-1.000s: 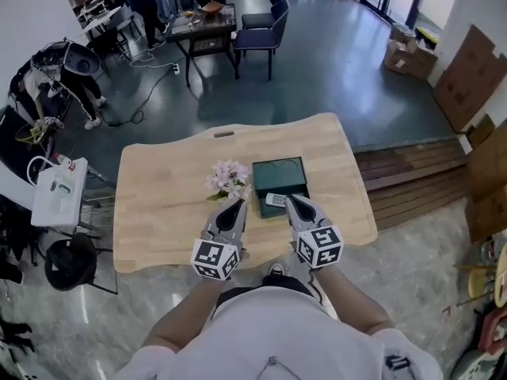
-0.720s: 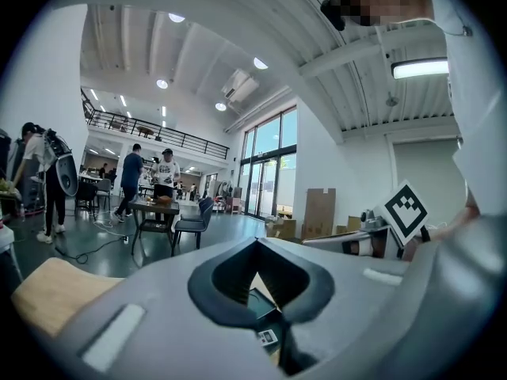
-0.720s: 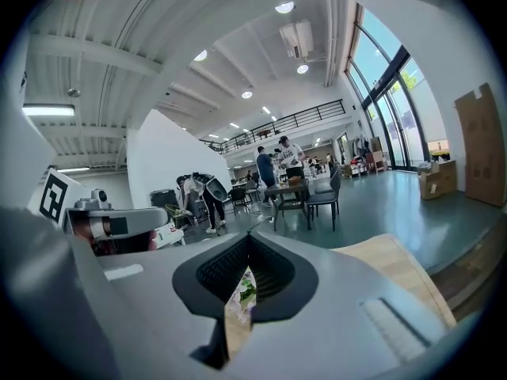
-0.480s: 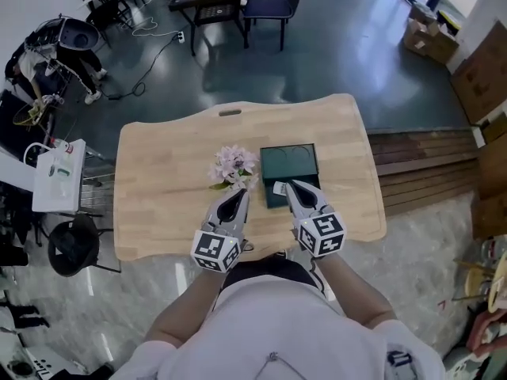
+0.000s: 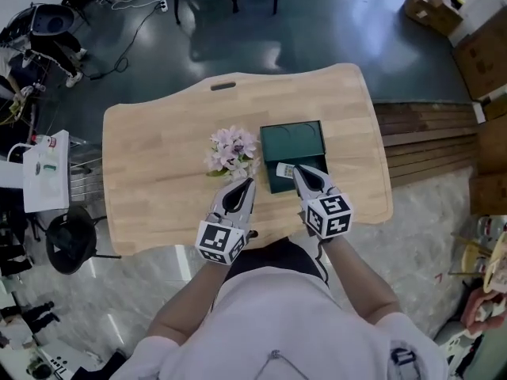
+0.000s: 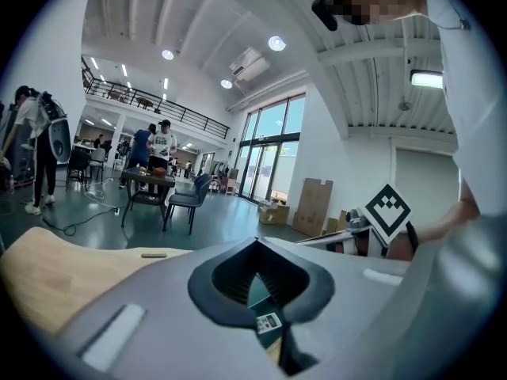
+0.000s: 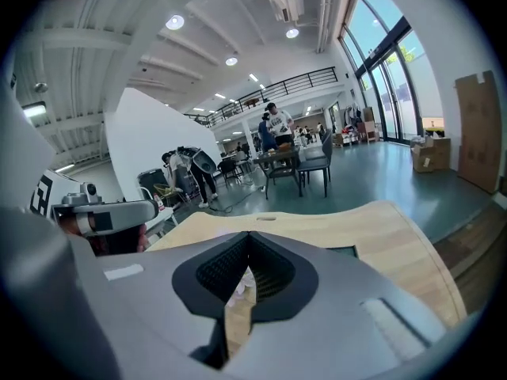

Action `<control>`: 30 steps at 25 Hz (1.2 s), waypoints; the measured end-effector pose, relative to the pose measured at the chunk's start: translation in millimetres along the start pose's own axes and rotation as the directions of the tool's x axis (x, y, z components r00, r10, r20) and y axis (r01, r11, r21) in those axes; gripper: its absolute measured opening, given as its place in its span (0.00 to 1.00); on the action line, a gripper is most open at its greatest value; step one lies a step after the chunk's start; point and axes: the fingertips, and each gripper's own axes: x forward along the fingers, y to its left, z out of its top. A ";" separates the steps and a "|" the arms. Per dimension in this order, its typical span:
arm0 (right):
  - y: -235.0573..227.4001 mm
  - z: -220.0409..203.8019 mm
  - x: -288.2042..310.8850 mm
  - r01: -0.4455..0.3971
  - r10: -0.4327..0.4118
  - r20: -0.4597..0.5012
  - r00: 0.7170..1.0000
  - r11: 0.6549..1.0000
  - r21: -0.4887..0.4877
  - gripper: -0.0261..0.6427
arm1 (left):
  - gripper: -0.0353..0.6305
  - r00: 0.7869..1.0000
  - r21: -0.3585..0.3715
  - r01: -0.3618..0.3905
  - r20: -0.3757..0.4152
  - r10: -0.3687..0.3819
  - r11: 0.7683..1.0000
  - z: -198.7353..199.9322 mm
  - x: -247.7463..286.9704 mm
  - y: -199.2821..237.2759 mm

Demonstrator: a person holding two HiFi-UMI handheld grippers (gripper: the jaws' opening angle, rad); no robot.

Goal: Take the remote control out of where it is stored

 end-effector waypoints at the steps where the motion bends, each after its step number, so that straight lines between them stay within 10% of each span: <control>1: -2.5 -7.3 6.0 0.006 -0.006 -0.020 1.000 1.000 0.003 0.08 | 0.06 1.000 -0.010 0.004 -0.015 -0.004 1.000 -7.4 2.5 3.8; 12: -42.5 -114.5 81.9 0.003 -0.039 -0.310 0.950 0.993 -0.118 0.08 | 0.06 0.994 -0.090 -0.005 -0.105 -0.005 0.996 -75.6 37.5 53.8; 19: -93.6 -205.9 125.2 -0.133 -0.179 -0.613 0.769 0.894 -0.427 0.46 | 0.06 0.987 -0.129 -0.025 -0.158 0.004 0.991 -116.0 38.9 70.0; 26: -118.6 -258.4 142.9 -0.302 -0.317 -0.723 0.614 0.751 -0.586 0.55 | 0.06 0.981 -0.136 -0.057 -0.190 0.030 0.989 -134.4 31.7 80.9; 30: -117.0 -260.7 146.4 -0.359 -0.297 -0.768 0.568 0.750 -0.556 0.54 | 0.06 0.978 -0.142 -0.069 -0.204 0.039 0.987 -142.4 28.0 86.6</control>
